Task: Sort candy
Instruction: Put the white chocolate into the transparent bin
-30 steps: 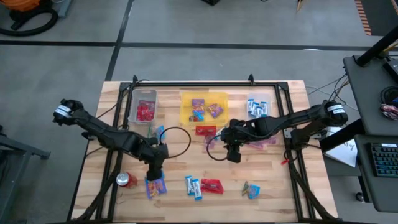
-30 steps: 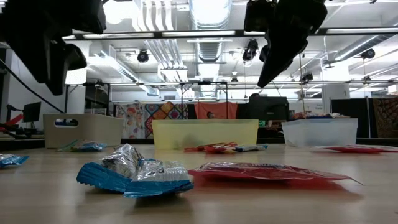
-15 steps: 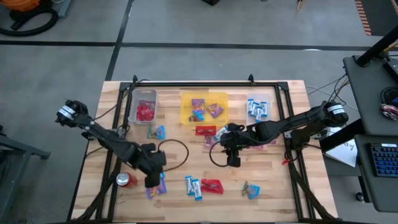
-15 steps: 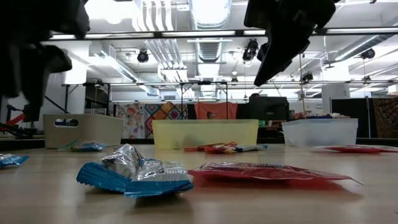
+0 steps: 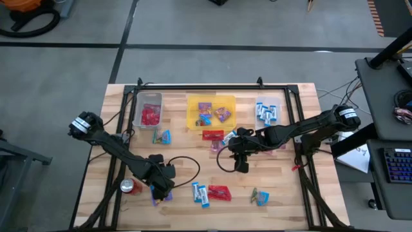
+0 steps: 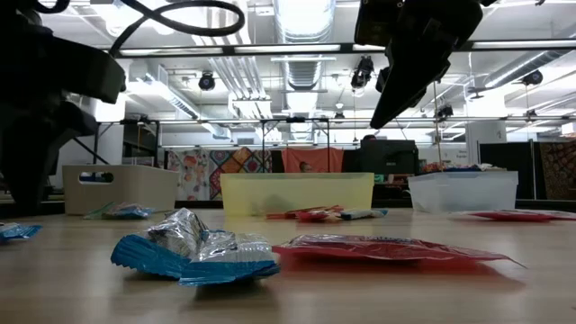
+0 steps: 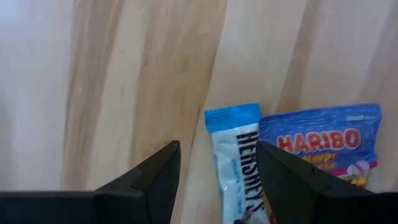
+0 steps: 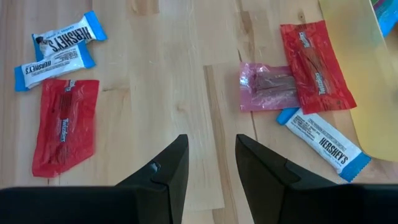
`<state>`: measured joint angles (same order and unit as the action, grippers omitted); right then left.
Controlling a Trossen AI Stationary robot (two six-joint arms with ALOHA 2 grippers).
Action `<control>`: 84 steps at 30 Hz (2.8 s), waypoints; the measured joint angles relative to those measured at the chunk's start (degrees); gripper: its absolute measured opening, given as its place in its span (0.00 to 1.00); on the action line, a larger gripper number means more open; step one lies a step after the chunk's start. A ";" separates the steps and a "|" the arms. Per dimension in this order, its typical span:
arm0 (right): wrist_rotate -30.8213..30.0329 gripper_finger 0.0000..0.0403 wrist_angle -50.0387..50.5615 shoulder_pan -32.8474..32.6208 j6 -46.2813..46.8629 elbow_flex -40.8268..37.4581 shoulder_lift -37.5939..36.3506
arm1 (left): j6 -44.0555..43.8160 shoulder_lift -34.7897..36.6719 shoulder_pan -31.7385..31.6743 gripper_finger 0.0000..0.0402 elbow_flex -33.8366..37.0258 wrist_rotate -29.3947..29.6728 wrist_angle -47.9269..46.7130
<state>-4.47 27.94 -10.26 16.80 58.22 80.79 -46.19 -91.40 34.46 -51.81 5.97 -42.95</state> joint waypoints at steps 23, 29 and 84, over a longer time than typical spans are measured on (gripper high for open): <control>-0.02 0.31 -0.07 0.00 0.78 -0.22 0.00 | 3.00 -2.84 0.04 0.06 0.74 0.89 1.65; 0.00 0.31 0.00 0.00 0.55 -0.26 0.00 | 6.11 -0.46 -0.05 0.02 1.03 2.93 0.75; -18.08 0.31 -73.61 0.17 -7.68 -14.60 9.29 | 59.95 1.86 -18.23 0.00 8.59 36.61 86.96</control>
<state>-22.55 -45.67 -10.09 9.13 43.62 90.08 13.75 -89.54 16.23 -43.22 42.58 44.01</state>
